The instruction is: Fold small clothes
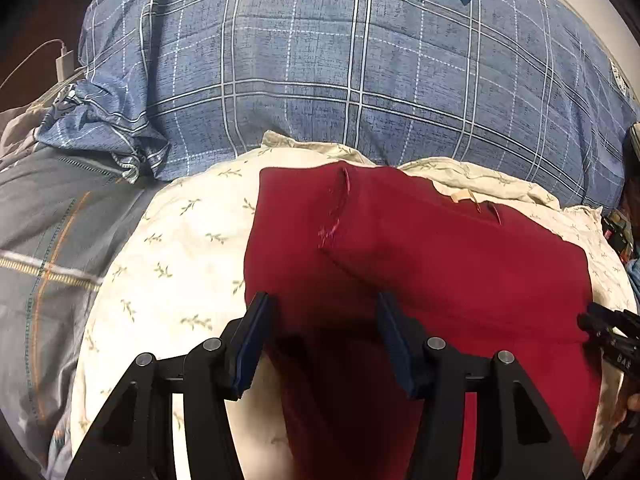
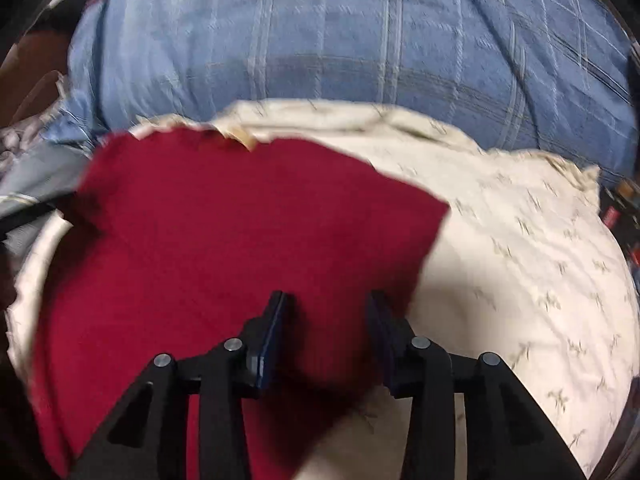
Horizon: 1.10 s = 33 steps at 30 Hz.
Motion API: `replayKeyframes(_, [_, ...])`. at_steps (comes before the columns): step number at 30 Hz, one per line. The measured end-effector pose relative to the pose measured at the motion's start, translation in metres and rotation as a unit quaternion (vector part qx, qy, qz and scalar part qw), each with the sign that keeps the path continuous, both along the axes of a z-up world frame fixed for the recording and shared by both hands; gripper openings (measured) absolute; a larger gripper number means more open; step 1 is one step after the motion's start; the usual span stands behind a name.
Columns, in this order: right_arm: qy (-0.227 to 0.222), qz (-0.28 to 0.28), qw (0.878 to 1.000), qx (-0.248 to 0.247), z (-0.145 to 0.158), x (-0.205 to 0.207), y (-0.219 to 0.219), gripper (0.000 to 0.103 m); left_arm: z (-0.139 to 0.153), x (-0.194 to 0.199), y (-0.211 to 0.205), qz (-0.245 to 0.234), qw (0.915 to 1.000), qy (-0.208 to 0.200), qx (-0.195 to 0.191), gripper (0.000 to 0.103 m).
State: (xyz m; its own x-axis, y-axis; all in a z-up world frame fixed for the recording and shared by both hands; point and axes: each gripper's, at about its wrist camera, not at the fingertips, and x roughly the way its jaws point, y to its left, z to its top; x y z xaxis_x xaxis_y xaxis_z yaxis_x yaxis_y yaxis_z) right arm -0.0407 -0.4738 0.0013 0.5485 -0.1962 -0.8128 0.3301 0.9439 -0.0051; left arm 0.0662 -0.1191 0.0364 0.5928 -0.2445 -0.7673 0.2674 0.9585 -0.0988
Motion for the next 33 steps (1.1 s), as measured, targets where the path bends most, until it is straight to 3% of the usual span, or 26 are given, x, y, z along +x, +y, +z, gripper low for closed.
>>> replayKeyframes(5, [-0.046, -0.014, 0.997, 0.06, 0.023, -0.014, 0.003, 0.046, 0.006, -0.019, 0.002, -0.007, 0.9999, -0.011, 0.01, 0.054])
replayKeyframes(16, [-0.039, 0.031, 0.995, 0.088, 0.026, 0.008, 0.048, 0.052, 0.006, -0.044, 0.012, -0.005, 0.9997, -0.021, 0.011, 0.057])
replayKeyframes(19, [-0.036, 0.049, 0.993, 0.097, 0.025, 0.023, 0.068, 0.052, 0.006, -0.044, 0.021, 0.003, 0.9998, -0.02, 0.001, 0.057])
replayKeyframes(23, [-0.043, 0.092, 0.989, 0.104, 0.027, 0.048, 0.106, 0.06, 0.007, -0.045, 0.046, 0.03, 0.9988, -0.025, -0.028, 0.057])
replayKeyframes(28, [-0.051, 0.159, 0.982, 0.086, 0.024, 0.092, 0.159, 0.06, 0.009, -0.043, 0.067, 0.055, 0.9971, -0.043, -0.031, 0.057])
replayKeyframes(33, [-0.027, 0.178, 0.981, 0.069, 0.005, 0.134, 0.185, 0.059, 0.001, -0.039, 0.074, 0.055, 0.9971, -0.044, -0.031, 0.061])
